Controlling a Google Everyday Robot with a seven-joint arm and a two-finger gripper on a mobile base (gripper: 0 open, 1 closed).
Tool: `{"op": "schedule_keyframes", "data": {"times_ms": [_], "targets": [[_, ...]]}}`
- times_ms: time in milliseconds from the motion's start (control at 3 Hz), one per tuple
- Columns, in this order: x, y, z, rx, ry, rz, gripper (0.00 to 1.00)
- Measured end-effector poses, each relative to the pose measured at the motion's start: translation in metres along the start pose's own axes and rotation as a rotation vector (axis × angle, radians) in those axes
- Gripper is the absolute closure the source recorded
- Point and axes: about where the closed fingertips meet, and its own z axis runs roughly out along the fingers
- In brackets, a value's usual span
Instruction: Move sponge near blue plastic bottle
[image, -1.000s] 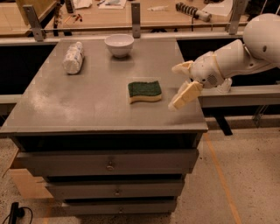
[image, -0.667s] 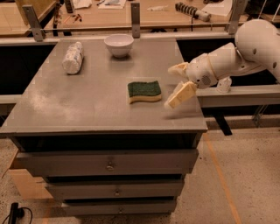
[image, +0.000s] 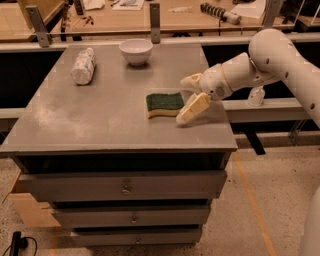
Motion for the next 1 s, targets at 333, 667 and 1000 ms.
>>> {"op": "schedule_keyframes", "data": {"times_ms": [333,667,1000], "targets": [[0.0009,-0.0027,0.0126,-0.022,0.0,0.011,0.33],[0.0042,-0.0011,0.0174,-0.035,0.006,0.027,0.55],[0.0024,-0.0011,0.0163,-0.036,0.006,0.028,0.78]]}}
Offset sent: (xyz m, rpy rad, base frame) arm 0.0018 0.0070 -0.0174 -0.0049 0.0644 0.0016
